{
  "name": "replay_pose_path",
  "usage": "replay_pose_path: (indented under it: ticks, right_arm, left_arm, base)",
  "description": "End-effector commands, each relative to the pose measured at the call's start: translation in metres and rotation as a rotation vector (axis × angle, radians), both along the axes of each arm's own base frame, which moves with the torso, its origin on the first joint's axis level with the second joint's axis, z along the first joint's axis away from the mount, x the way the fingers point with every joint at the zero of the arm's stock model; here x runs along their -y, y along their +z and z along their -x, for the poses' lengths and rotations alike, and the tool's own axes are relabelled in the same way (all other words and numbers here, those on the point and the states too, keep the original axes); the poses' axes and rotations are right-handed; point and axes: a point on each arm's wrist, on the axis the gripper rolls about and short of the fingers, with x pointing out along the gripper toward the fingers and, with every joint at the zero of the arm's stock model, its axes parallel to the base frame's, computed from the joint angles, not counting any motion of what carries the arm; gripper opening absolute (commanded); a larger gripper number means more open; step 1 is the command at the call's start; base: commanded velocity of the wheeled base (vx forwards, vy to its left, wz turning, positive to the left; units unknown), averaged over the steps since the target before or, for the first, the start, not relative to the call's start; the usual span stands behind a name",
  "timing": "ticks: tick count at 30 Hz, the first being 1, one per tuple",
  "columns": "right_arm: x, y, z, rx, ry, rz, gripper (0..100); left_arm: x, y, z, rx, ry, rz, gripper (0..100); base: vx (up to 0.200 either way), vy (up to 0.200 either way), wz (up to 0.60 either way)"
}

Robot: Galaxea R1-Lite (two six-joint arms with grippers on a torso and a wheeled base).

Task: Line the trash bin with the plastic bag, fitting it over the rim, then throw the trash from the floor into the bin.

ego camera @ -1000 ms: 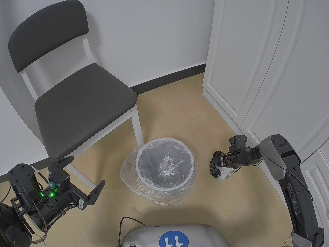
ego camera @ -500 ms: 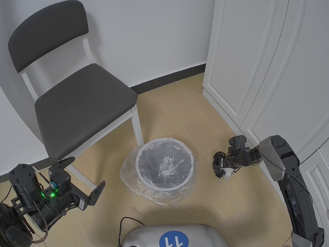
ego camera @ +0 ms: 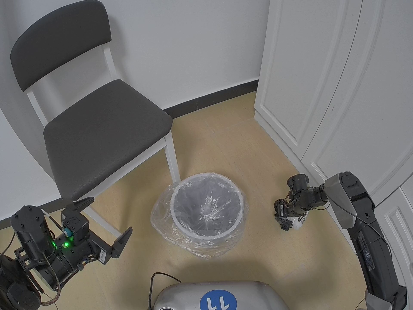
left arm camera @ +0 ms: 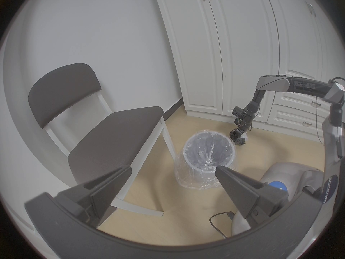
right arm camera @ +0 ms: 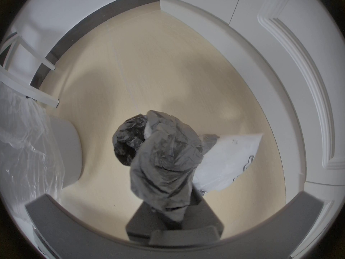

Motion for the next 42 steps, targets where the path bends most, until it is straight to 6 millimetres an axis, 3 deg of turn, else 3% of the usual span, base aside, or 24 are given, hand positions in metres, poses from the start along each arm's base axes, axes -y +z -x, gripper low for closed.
replay_pose_path:
  ticks: [1,6,9,12,13,16,19,22,25,35,42]
  right_arm:
    - [-0.001,0.007,-0.006,0.12,-0.005,-0.012,0]
    - [-0.005,0.028,0.0,0.342,0.027,-0.066,0]
    - [-0.021,0.072,0.025,0.358,0.132,-0.123,0]
    - [-0.03,0.115,0.037,0.408,0.185,-0.155,0]
    - [-0.03,0.115,0.037,0.408,0.185,-0.155,0]
    - [-0.032,0.169,0.062,0.504,0.22,-0.162,0]
    - [-0.03,0.195,0.079,0.618,0.285,-0.138,0]
    - [-0.027,0.209,0.094,0.7,0.315,-0.119,0]
    - [-0.04,0.216,0.112,0.73,0.372,-0.108,0]
    - [-0.109,0.198,0.17,0.814,0.624,-0.103,0]
    - [-0.141,0.177,0.186,0.861,0.704,-0.169,0]
  left_arm:
    - [-0.002,-0.002,0.004,-0.009,-0.001,-0.004,100]
    - [-0.003,-0.001,0.004,-0.004,0.004,0.001,100]
    - [-0.004,0.002,0.004,0.014,0.008,0.009,100]
    - [-0.004,0.006,0.006,0.04,0.008,0.021,100]
    - [-0.004,0.006,0.006,0.04,0.008,0.021,100]
    - [-0.009,0.012,0.008,0.076,0.025,0.038,100]
    - [-0.011,0.014,0.009,0.091,0.034,0.043,100]
    - [-0.012,0.015,0.008,0.094,0.043,0.043,100]
    - [-0.014,0.016,0.006,0.102,0.056,0.043,100]
    - [-0.039,0.026,-0.007,0.192,0.21,-0.017,100]
    - [-0.038,0.027,-0.007,0.204,0.167,-0.01,100]
  base:
    - [0.0,0.0,0.0]
    - [0.0,0.0,0.0]
    - [0.0,0.0,0.0]
    - [0.0,0.0,0.0]
    - [0.0,0.0,0.0]
    - [0.0,0.0,0.0]
    - [0.0,0.0,0.0]
    - [0.0,0.0,0.0]
    - [0.0,0.0,0.0]
    - [0.0,0.0,0.0]
    - [0.0,0.0,0.0]
